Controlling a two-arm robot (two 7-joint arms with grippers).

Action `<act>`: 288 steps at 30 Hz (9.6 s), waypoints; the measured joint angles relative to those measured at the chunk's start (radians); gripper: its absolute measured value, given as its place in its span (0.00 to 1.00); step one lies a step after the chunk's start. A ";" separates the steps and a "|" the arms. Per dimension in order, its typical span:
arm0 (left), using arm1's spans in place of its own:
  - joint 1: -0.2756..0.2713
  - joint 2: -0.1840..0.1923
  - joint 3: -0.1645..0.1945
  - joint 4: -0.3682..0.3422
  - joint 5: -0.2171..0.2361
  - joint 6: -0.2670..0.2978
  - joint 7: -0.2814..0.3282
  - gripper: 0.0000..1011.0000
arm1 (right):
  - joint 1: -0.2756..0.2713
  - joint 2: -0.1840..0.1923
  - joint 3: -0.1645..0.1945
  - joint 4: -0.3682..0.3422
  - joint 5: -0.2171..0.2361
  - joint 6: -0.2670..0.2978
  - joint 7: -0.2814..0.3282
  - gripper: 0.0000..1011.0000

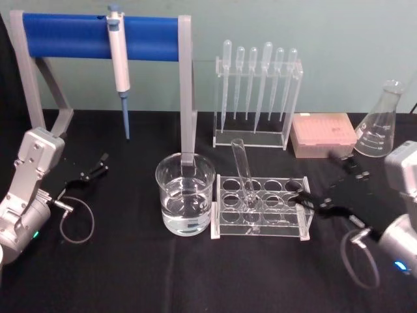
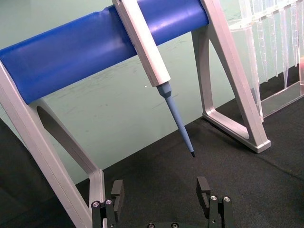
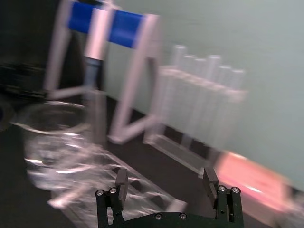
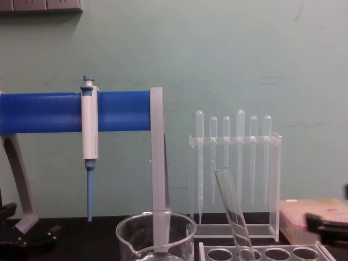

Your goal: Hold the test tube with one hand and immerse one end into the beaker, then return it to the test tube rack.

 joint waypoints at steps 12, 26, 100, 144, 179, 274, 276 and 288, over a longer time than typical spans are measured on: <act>0.000 0.000 0.000 0.000 0.000 0.000 0.000 0.99 | 0.202 -0.095 -0.100 0.087 0.078 0.142 0.272 0.99; 0.000 0.000 0.000 0.000 0.000 0.000 0.000 0.99 | 0.313 -0.164 -0.140 0.185 0.022 0.213 0.360 0.94; 0.000 0.000 0.000 0.000 0.000 0.000 0.000 0.99 | 0.163 -0.193 0.050 -0.039 0.125 0.156 0.268 0.22; 0.000 0.000 0.000 0.000 0.000 0.000 0.000 0.99 | 0.163 -0.192 0.050 -0.039 0.123 0.158 0.269 0.22; 0.000 0.000 0.000 0.000 0.000 0.000 0.000 0.99 | 0.163 -0.192 0.050 -0.039 0.123 0.158 0.269 0.22; 0.000 0.000 0.000 0.000 0.000 0.000 0.000 0.99 | 0.326 -0.412 -0.161 0.355 0.020 -0.052 0.391 0.22; 0.000 0.000 0.000 0.000 0.000 0.000 0.000 0.99 | 0.326 -0.411 -0.161 0.355 0.020 -0.052 0.391 0.22; 0.000 0.000 0.000 0.000 0.000 0.000 0.000 0.99 | 0.328 -0.410 -0.161 0.351 0.021 -0.050 0.391 0.22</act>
